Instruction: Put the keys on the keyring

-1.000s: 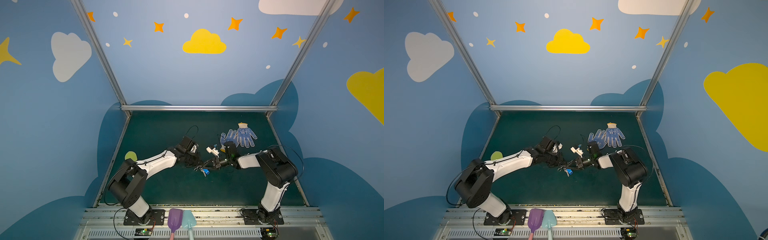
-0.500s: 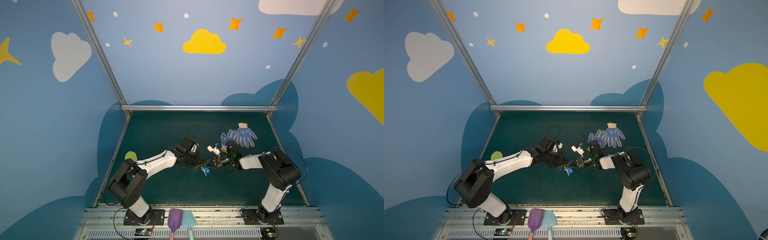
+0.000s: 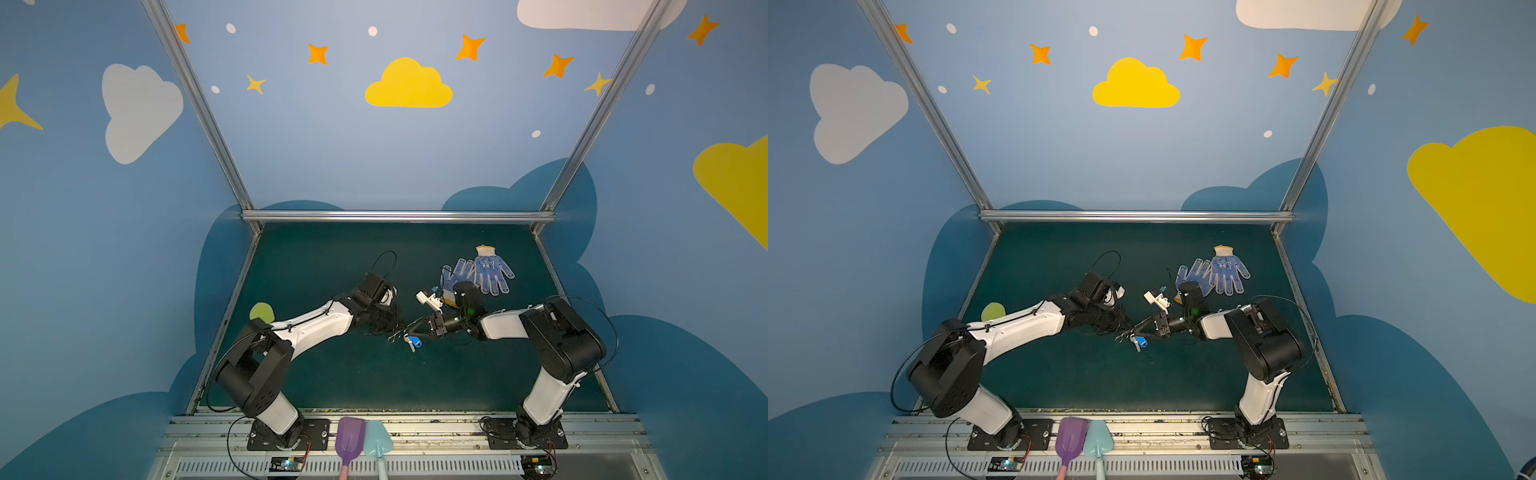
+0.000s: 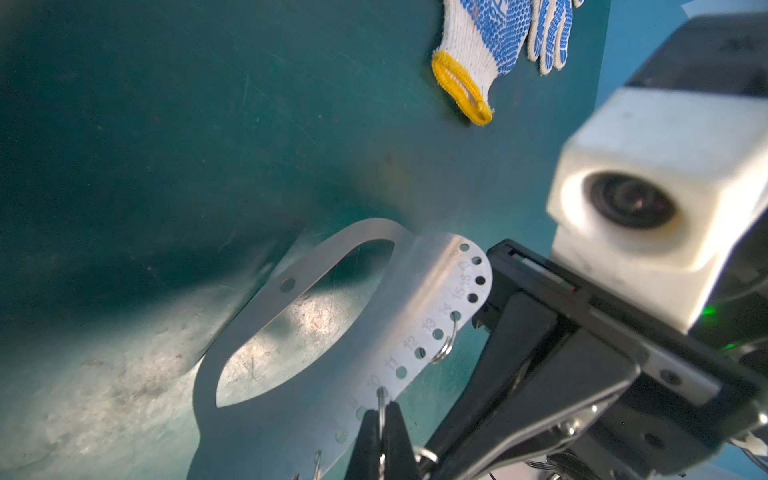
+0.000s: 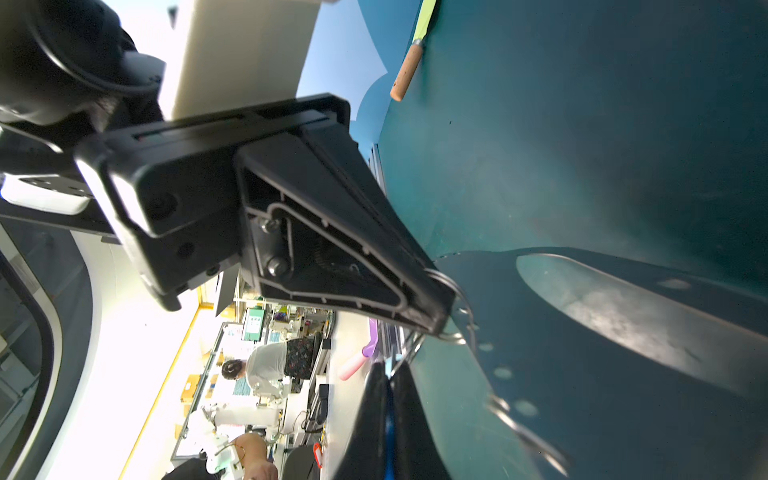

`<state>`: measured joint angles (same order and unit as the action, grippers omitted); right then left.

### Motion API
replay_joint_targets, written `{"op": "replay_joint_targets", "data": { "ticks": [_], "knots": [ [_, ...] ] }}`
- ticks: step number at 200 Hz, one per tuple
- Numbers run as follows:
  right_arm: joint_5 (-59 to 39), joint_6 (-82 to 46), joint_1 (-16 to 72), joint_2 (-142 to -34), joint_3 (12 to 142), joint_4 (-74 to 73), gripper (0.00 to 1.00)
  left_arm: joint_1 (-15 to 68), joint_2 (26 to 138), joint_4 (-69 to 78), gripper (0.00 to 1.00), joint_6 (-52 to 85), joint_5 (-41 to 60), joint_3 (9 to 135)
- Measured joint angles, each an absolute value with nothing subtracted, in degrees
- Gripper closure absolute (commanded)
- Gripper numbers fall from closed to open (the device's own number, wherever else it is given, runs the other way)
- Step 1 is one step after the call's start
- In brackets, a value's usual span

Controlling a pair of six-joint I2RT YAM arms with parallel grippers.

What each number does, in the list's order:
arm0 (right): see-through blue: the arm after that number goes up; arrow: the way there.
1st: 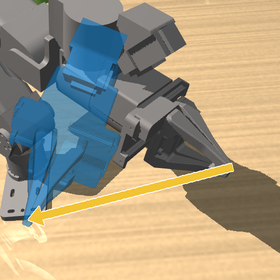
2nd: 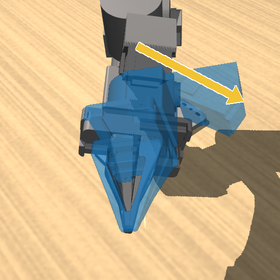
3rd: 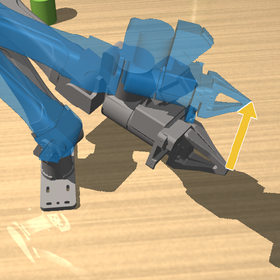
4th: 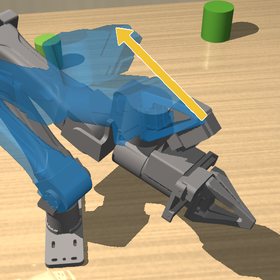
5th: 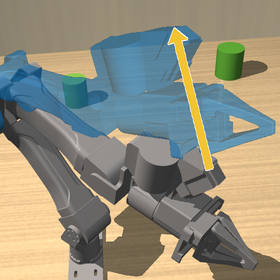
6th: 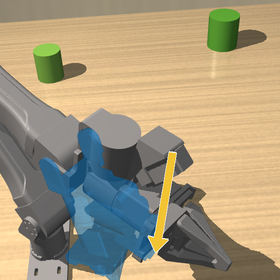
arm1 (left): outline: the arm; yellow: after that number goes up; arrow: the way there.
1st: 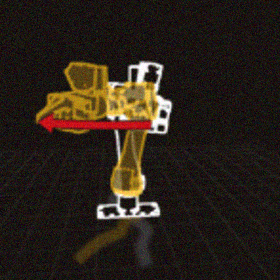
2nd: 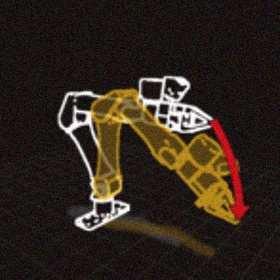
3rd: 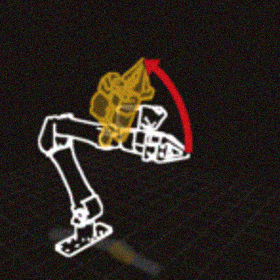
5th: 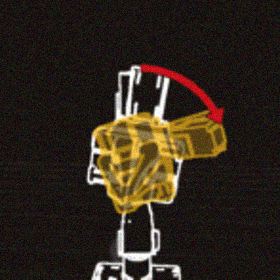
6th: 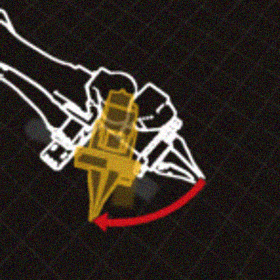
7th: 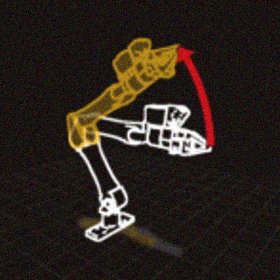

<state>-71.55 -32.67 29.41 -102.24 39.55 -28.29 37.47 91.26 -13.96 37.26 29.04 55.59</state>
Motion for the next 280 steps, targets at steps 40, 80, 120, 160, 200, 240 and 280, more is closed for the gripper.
{"op": "replay_joint_targets", "data": {
  "ticks": [40, 80, 120, 160, 200, 240, 280],
  "knots": [
    [-70.48, -28.4, 30.52, -102.24, 39.79, -24.75, 1.0, 37.65, 91.2, -14.85, 0.96, 37.21, 29.19, 55.57],
    [-69.45, -25.93, 31.0, -102.39, 41.21, -20.99, 1.0, 37.6, 90.37, -15.35, 0.96, 37.17, 29.19, 55.53],
    [-69.25, -26.57, 31.33, -103.42, 41.95, -21.52, 1.0, 37.56, 90.08, -15.38, 0.96, 37.08, 29.43, 55.35],
    [-69.25, -26.57, 31.68, -104.25, 43.46, -20.88, 1.0, 37.3, 89.71, -15.29, 0.96, 37.06, 29.36, 55.22],
    [-69.28, -27.9, 31.62, -104.99, 43.79, -21.3, 1.0, 37.23, 89.71, -15.22, 0.96, 37.04, 29.39, 55.2],
    [-69.19, -31.83, 30.26, -105.08, 42.85, -25.74, 1.0, 36.97, 89.71, -14.28, 0.96, 36.86, 29.47, 55.2],
    [-68.88, -34.24, 29.32, -104.75, 41.95, -28.45, 1.0, 36.95, 89.69, -13.91, 0.96, 36.62, 29.74, 55.22]
  ]
}}
